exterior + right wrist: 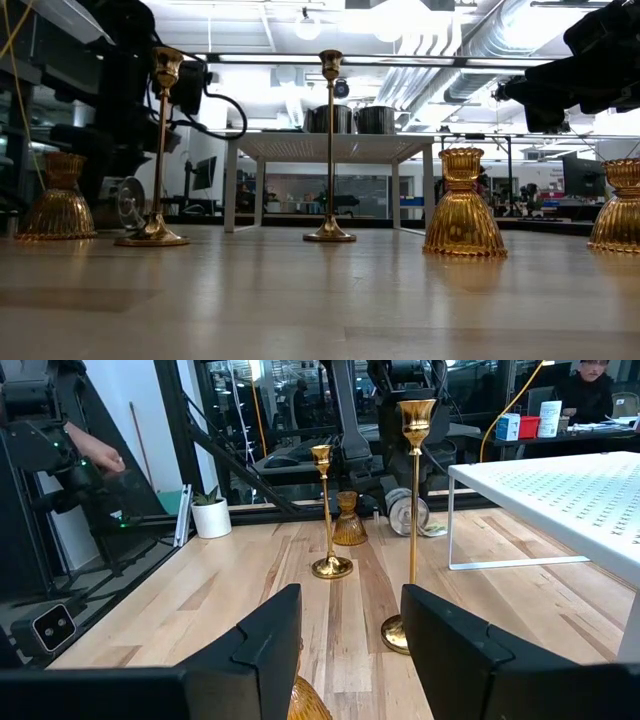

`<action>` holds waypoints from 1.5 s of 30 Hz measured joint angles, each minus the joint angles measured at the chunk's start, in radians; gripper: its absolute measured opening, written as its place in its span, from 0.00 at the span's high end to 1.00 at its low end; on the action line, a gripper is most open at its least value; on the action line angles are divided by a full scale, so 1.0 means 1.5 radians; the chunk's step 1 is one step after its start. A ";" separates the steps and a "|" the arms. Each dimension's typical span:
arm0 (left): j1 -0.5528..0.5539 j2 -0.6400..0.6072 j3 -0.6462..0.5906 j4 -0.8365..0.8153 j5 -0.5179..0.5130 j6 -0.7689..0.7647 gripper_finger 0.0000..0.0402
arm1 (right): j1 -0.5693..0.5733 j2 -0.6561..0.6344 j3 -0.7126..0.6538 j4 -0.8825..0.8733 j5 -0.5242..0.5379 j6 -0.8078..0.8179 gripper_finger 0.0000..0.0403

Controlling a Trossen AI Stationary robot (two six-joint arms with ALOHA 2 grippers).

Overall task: Pick & Place candle stick holders
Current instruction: Put the silver scented candle aligned with the other silver scented candles on the shelf

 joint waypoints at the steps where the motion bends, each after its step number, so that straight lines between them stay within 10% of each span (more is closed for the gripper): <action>1: 0.000 0.000 0.000 -0.002 0.000 -0.001 0.18 | 0.000 0.000 0.000 0.000 0.000 0.000 0.59; 45: 0.001 -0.063 0.127 -0.028 -0.071 -0.041 0.18 | 0.000 0.000 0.000 0.000 0.000 0.000 0.59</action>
